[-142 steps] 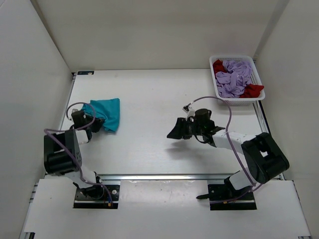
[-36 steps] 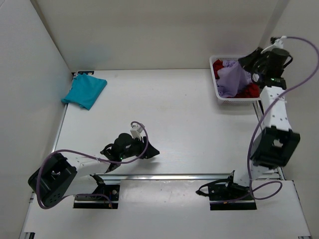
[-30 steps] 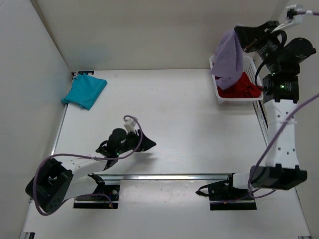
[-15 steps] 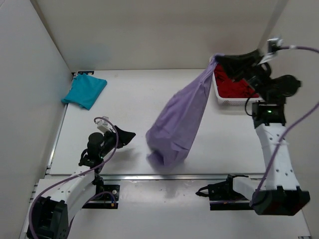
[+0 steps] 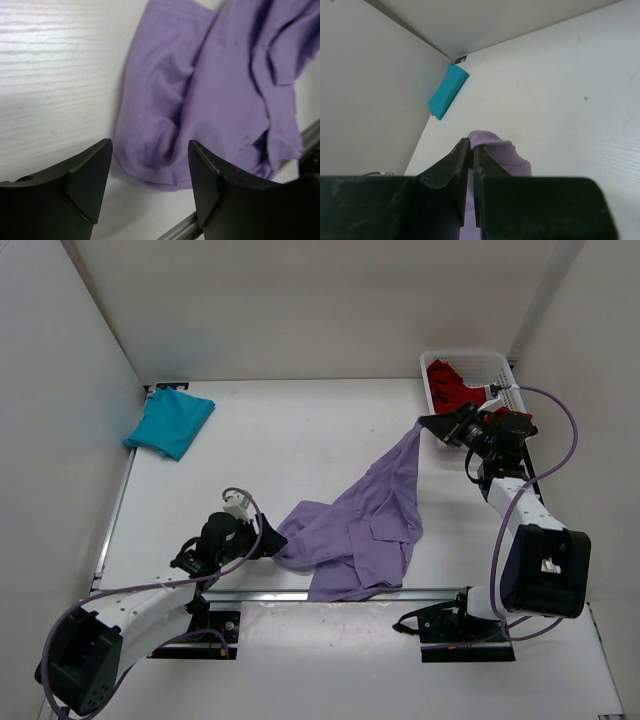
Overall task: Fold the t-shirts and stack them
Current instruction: Move the tshirt to the center of the board
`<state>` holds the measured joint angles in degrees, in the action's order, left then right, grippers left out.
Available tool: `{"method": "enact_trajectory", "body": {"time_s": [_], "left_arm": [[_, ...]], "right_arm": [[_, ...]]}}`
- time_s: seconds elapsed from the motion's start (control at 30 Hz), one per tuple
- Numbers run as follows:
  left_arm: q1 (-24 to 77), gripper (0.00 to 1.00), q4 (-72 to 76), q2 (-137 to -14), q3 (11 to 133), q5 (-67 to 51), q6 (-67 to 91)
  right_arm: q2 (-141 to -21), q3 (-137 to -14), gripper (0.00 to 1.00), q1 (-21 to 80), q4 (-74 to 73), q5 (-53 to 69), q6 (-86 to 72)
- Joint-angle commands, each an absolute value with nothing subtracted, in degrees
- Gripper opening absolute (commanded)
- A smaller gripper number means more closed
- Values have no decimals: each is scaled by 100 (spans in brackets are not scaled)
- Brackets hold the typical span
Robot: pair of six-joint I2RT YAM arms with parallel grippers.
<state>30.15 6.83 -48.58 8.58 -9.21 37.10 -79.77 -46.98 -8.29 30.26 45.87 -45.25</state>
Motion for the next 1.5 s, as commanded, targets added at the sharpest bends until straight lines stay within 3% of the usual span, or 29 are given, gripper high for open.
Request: {"method": "enact_trajectory", "body": {"time_s": [0.0, 0.13, 0.27, 0.37, 0.4, 0.43, 0.57, 0.73, 0.97, 1.23, 1.47], "left_arm": [[3242, 73, 64, -5071, 1256, -469, 3350], [3576, 78, -771, -5124, 1546, 208, 3182], [3647, 77, -283, -5640, 1354, -236, 3426], [3946, 42, 438, -6256, 1371, -456, 3620], [3972, 26, 613, -6380, 1510, -553, 3604], [3894, 18, 589, -6329, 1573, -702, 3699], [3526, 5, -225, -5565, 2782, -965, 3551], [1893, 3, -1203, -5080, 4743, -2229, 3454], [47, 0, -1897, -4895, 6237, -3558, 3594], [-351, 0, -2680, -5387, 8742, -3419, 3683], [-334, 0, -3225, -5642, 9501, -2927, 3367]], "right_arm": [[-7700, -4895, 0, -774, 3665, 4570, -4457], [-7568, -4852, 0, -756, 3586, 4518, -4430], [-7515, -4764, 0, -677, 3656, 4456, -4535], [-7506, -4737, 0, -554, 3630, 4421, -4570], [-7445, -4737, 0, -519, 3586, 4473, -4527], [-7392, -4763, 0, -449, 3482, 4465, -4492], [-6998, -5044, 0, -211, 2787, 4263, -4202], [-6119, -5562, 0, 210, 1585, 3640, -3553], [-4994, -6554, 0, 1334, 20, 2568, -2708], [-4281, -8155, 0, 2988, -1317, 1399, -2259], [-4561, -7701, 0, 3770, -1723, -339, -1688]]}}
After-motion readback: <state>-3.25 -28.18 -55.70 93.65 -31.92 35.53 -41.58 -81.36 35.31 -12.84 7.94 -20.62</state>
